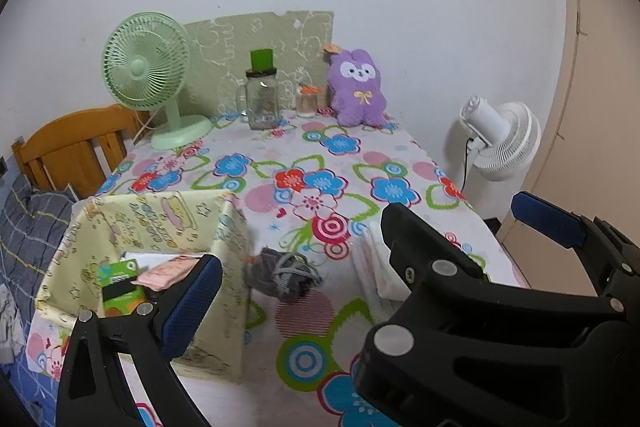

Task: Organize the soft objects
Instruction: 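Move both tools toward the white cloth bag and yellow cartoon pack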

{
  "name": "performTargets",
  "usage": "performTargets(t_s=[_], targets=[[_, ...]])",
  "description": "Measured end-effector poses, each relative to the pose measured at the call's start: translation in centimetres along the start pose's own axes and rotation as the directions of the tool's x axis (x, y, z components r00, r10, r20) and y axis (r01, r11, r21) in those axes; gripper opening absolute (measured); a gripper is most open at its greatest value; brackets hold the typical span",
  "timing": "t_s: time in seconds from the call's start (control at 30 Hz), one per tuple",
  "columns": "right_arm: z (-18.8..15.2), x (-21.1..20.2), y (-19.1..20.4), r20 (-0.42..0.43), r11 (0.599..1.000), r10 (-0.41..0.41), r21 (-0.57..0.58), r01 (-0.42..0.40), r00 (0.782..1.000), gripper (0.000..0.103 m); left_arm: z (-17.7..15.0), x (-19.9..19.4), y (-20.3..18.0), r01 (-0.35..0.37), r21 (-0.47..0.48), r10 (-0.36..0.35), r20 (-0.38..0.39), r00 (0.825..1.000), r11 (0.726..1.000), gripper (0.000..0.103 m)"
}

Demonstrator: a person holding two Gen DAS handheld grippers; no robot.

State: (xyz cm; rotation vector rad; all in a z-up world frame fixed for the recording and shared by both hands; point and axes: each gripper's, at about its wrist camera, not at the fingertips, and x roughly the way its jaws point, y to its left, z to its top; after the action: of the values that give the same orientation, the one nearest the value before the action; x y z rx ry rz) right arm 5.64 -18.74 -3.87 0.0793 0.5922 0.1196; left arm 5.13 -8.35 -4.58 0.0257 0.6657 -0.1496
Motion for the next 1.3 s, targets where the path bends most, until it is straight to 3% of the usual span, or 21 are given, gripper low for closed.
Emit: performTargets(t_s=[0.57,0.97,1.1,1.3], targets=[[-2.6,3.2,-4.4,-0.077,0.997,-0.057,0.054,0.061,0.995,0.1,-1.4,4.4,-3.7,0.045,0.062,-0.039,-0.081,0.996,0.997,0.103],[-4.3,5.5,-7.3,-0.135,0.988,-0.097,0.104,0.111,0.986,0.1,-2.1,7.1,-5.8,0.035,0.118,-0.024,-0.099,0.995,0.992,0.101],[-4.6,5.9,-8.1,-0.143,0.985,-0.101,0.127,0.119,0.985,0.1,-2.1,7.8,-6.4,0.044,0.132,-0.03,-0.107,0.994,0.99,0.095],[-5.0,6.7,-9.1,-0.167,0.98,-0.108,0.145,0.133,0.98,0.1,-2.3,8.9,-7.0,0.063,0.145,-0.043,-0.135,0.99,0.987,0.079]])
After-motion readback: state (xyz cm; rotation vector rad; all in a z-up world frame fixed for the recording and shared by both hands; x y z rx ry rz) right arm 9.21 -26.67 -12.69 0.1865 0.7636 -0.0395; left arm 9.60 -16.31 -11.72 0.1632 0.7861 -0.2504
